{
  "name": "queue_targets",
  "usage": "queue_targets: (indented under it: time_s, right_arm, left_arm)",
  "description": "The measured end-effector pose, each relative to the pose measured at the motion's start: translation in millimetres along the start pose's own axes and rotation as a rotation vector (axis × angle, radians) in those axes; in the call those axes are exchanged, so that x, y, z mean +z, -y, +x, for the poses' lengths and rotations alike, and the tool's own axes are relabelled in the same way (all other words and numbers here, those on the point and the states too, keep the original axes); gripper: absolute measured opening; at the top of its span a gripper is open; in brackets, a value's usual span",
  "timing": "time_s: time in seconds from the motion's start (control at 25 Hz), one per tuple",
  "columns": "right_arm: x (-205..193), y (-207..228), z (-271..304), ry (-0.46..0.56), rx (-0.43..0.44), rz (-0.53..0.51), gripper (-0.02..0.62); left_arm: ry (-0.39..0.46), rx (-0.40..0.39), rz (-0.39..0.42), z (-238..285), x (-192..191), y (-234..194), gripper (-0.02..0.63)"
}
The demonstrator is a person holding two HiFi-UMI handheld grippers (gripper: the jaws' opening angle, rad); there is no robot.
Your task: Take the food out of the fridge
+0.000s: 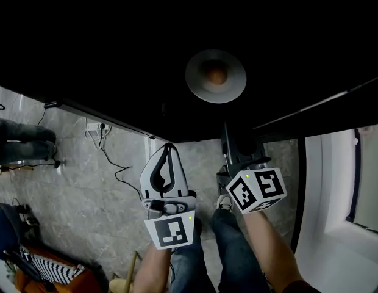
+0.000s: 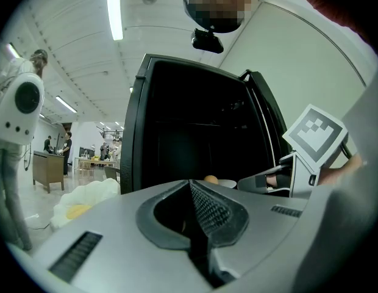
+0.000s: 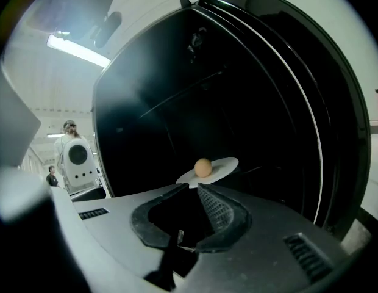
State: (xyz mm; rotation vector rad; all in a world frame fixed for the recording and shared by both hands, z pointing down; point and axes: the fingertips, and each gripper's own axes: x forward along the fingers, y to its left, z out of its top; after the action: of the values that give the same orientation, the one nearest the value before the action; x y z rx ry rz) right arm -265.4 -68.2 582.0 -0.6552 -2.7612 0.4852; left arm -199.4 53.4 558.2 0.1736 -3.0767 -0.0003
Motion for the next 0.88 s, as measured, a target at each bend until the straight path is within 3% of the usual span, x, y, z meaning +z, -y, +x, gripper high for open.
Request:
queue_targets:
  time_s: [0.6, 0.88]
  right_arm:
    - [-1, 13, 13, 0.004, 0.018, 0.399, 0.086]
    - [2, 14, 19, 0.034, 0.045, 0.53, 0.091]
  left_arm:
    - [0.009, 0.002, 0.008, 1, 5, -2, 0.014]
    - [0.011, 0.0, 0.015, 2, 9, -1, 0.014]
